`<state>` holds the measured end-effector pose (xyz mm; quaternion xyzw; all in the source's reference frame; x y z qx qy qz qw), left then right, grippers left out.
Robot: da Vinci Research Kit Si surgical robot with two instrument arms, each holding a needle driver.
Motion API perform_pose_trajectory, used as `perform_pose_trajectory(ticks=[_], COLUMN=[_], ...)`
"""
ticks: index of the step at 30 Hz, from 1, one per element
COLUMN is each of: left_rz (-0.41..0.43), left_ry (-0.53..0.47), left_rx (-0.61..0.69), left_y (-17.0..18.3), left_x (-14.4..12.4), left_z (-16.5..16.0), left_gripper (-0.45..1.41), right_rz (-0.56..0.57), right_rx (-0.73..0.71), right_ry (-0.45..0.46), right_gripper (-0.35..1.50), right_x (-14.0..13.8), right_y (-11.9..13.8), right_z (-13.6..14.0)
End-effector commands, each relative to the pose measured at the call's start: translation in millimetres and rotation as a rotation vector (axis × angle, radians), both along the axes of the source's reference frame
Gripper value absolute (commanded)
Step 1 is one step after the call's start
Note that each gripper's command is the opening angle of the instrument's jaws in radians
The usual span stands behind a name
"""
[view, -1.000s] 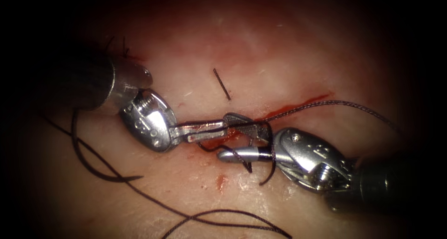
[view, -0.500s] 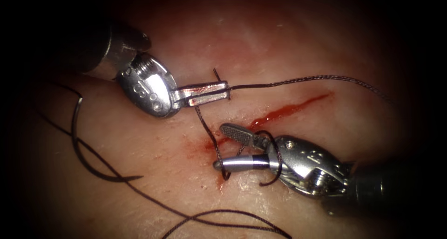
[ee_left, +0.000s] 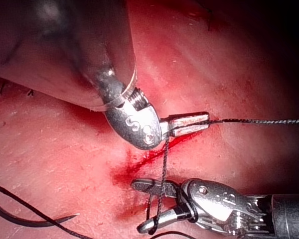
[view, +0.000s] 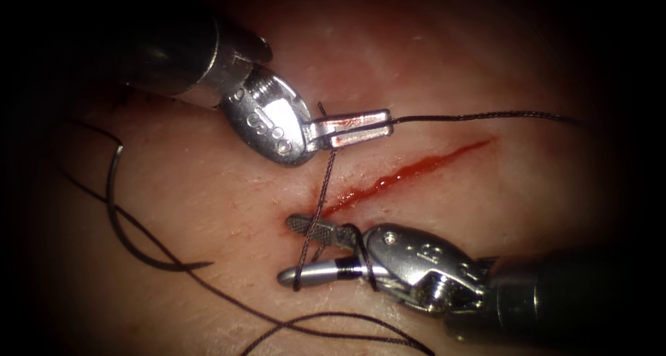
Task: Wound Closure
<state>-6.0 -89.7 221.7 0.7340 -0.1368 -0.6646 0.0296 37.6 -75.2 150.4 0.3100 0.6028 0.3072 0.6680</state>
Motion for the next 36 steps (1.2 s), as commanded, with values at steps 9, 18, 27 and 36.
perform_pose_trajectory(ticks=[9, 18, 27, 36], left_rz=[0.0, 0.007, 0.002, -0.014], left_ry=[-0.005, 0.0, 0.001, -0.02], left_rx=[-0.003, -0.016, -0.008, 0.0], left_y=[0.0, -1.3, -1.9, -5.1], left_x=[-1.1, -1.7, 0.7, 2.4], left_z=[3.1, 6.0, 7.6, 5.4], left_gripper=[-0.45, -0.45, -0.45, -0.45], right_rz=[0.027, 0.142, 0.287, 0.335], right_rx=[-0.094, -0.104, -0.094, -0.106], right_ry=[0.098, 0.184, 0.207, 0.12], right_gripper=[0.89, 0.89, 0.89, 0.89], right_x=[0.6, -0.1, -1.6, -3.8], right_y=[0.2, 1.2, 2.7, 3.5], right_z=[-1.2, -2.4, -2.3, -0.6])
